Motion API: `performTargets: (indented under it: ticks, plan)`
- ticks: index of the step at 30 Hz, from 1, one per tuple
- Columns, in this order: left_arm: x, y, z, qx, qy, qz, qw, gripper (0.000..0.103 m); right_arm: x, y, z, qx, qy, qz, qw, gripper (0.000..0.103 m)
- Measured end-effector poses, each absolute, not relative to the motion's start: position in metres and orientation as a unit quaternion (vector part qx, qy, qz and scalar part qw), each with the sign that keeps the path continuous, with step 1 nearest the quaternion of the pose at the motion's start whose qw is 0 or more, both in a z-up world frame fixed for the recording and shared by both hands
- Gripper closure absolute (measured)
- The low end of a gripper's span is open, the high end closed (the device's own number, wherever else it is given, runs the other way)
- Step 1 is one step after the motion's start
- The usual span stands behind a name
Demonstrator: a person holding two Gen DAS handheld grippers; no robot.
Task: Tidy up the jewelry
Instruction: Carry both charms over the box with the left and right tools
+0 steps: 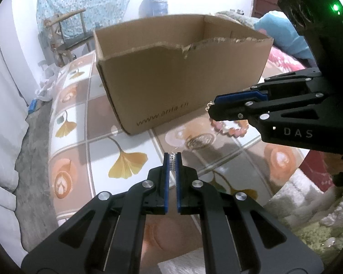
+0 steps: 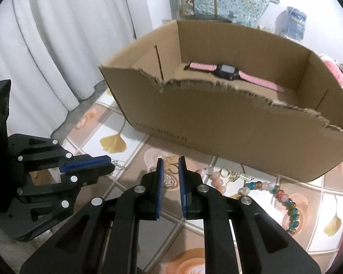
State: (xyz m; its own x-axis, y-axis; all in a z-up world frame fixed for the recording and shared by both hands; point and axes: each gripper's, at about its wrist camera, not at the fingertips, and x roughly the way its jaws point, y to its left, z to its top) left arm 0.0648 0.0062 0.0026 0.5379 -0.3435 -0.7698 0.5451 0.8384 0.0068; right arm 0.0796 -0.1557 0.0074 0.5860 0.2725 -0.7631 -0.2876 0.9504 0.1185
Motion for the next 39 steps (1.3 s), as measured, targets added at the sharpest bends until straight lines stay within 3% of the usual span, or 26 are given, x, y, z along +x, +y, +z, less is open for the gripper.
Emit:
performTargets:
  ticks: [19,23,30,39]
  plan:
    - [0.103,-0.029,0.143,0.170,0.220,-0.318,0.906,0.099,0.105,-0.210,0.149,0.015,0.271,0.215,0.938,0.090]
    - [0.149,-0.051,0.136,0.191,0.253,-0.330,0.889,0.099,0.155,-0.227,0.150,0.027,0.309,0.238,0.920,0.090]
    - [0.213,-0.075,0.082,0.224,0.380,-0.340,0.830,0.099,0.268,-0.231,0.103,0.077,0.471,0.287,0.831,0.090]
    - [0.242,-0.079,0.053,0.254,0.445,-0.316,0.798,0.099,0.321,-0.208,0.035,0.089,0.594,0.276,0.750,0.090]
